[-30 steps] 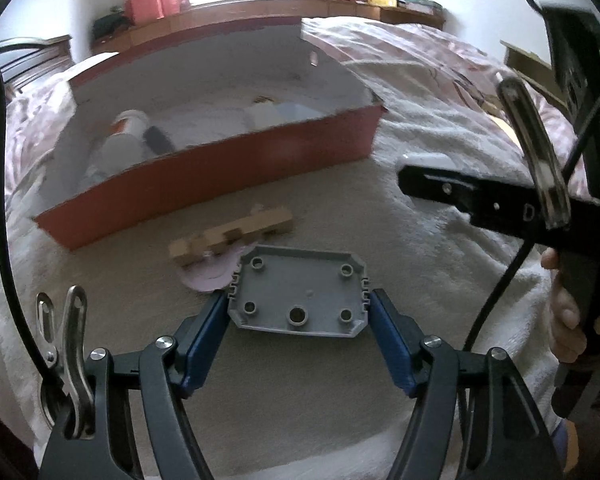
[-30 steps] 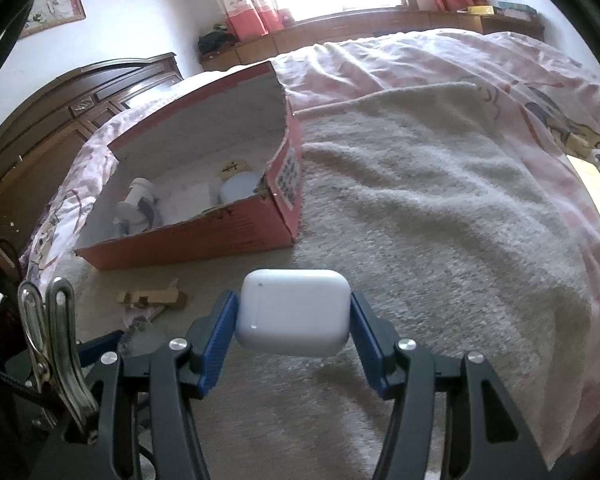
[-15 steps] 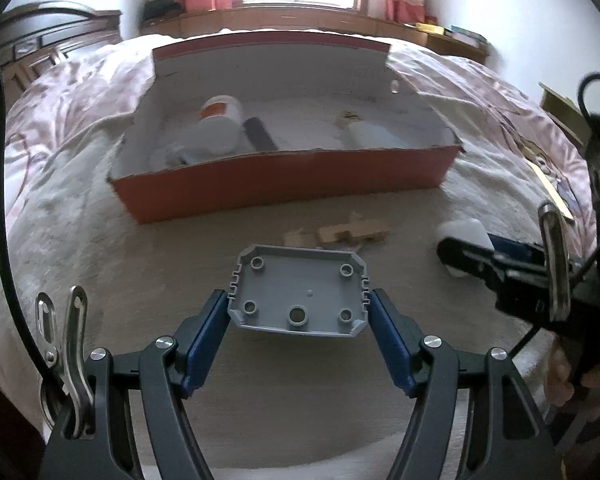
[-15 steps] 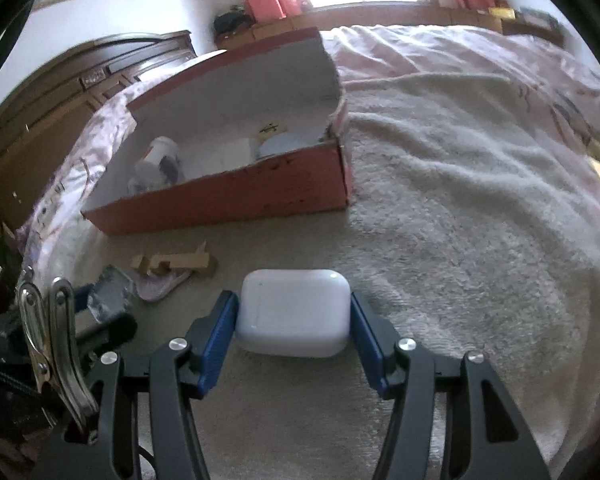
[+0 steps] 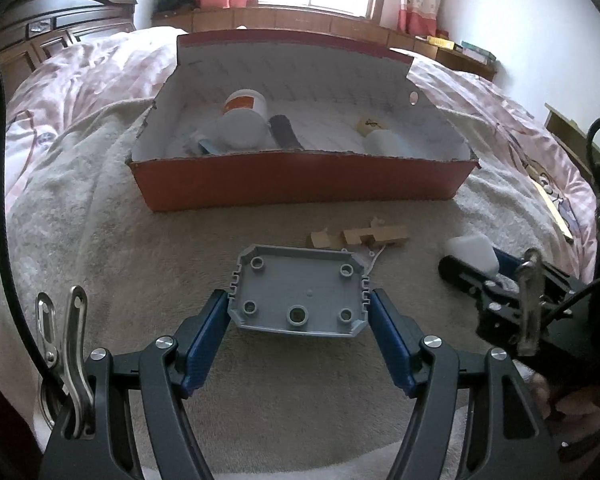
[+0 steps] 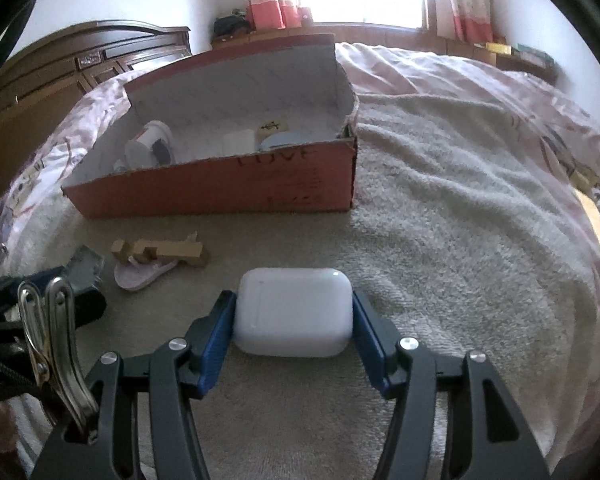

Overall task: Organize rigid objects
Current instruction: 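Lift and carry the grey plate and earbud case over the box with both tools, then open the left tool to drop the plate while the right tool releases the earbud case, then withdraw both tools from the box toward the wooden stick and pink disc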

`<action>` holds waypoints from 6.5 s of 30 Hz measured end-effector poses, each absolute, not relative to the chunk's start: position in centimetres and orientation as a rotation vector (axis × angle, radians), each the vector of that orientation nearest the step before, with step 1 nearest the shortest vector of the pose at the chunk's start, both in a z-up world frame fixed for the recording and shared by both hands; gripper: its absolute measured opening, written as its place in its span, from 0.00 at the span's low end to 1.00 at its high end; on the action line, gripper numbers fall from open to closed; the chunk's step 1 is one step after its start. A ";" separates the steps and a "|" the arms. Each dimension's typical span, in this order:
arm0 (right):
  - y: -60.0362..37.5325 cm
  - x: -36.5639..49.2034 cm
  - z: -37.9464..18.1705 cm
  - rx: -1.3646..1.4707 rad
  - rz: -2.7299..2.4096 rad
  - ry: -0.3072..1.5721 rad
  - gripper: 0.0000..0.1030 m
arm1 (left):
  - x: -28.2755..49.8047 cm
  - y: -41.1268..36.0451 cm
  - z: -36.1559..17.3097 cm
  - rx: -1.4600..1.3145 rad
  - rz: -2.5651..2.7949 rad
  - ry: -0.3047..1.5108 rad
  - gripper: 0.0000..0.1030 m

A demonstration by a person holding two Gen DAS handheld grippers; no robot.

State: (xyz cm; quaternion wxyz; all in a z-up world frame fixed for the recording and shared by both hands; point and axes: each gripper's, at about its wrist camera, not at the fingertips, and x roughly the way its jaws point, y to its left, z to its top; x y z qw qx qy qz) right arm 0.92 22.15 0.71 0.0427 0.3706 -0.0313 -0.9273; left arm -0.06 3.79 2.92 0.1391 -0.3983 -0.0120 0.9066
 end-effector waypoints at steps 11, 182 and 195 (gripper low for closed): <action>21.3 0.9 0.7 1.149 -2.877 -0.005 0.58 | 0.0 2.4 3.5 -1.109 2.618 -0.123 0.69; 21.5 -0.5 5.4 0.996 -2.800 -0.301 0.67 | -3.7 1.8 6.8 -1.096 2.707 -0.020 0.73; 20.5 -0.1 3.5 1.083 -2.755 -0.295 0.67 | -2.5 1.0 4.4 -1.169 2.697 -0.018 0.73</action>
